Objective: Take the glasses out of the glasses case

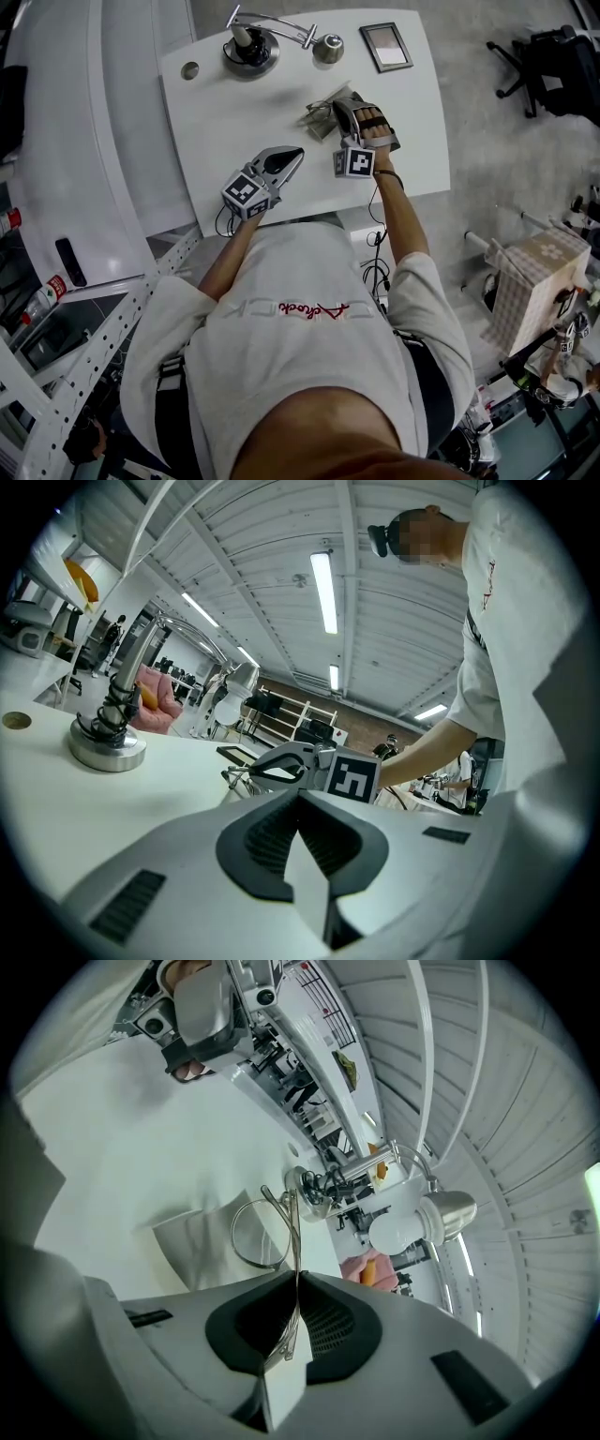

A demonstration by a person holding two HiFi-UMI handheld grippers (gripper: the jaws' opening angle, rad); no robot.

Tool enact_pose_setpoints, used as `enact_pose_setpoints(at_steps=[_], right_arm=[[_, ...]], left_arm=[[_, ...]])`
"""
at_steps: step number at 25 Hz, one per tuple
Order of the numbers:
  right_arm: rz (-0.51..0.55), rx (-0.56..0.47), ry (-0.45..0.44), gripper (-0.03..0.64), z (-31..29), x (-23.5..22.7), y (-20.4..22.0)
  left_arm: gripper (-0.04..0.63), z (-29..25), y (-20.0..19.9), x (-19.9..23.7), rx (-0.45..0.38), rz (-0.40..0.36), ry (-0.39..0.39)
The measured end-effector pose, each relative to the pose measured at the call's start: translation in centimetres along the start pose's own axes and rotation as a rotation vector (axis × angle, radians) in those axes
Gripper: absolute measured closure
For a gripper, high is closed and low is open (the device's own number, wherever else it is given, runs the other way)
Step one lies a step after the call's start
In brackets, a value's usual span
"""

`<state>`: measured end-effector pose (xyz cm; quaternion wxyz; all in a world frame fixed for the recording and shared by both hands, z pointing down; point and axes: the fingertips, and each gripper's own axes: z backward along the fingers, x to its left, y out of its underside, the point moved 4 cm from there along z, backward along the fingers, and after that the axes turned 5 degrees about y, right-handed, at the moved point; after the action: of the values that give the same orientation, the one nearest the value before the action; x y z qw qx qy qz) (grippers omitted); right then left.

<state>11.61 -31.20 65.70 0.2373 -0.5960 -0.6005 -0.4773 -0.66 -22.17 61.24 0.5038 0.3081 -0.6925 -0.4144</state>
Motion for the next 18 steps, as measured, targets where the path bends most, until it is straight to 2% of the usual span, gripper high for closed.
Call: enact_pose_setpoints(at_steps=[5,7,13,18], right_arm=[[-0.105,0.028,0.018,0.588,0.6,-0.7,0.3],[-0.186,0.039,0.031,0.588,1.0,-1.3,0.3],[-0.577,0.050,0.085,0.588,2.9,-3.4,0.0],[-0.957,-0.008,0.149,0.588,5.1,-5.8,-0.3]], left_arm=[[0.604,-0.2,-0.4,-0.2,-0.007,-0.012,0.012],[0.604,-0.1,-0.5,-0.3,-0.009,-0.017,0.013],[0.604,0.0,-1.1,-1.0,-0.029,-0.038,0.026],[0.604,0.4,-1.6,-1.7,-0.042,-0.063,0.036]])
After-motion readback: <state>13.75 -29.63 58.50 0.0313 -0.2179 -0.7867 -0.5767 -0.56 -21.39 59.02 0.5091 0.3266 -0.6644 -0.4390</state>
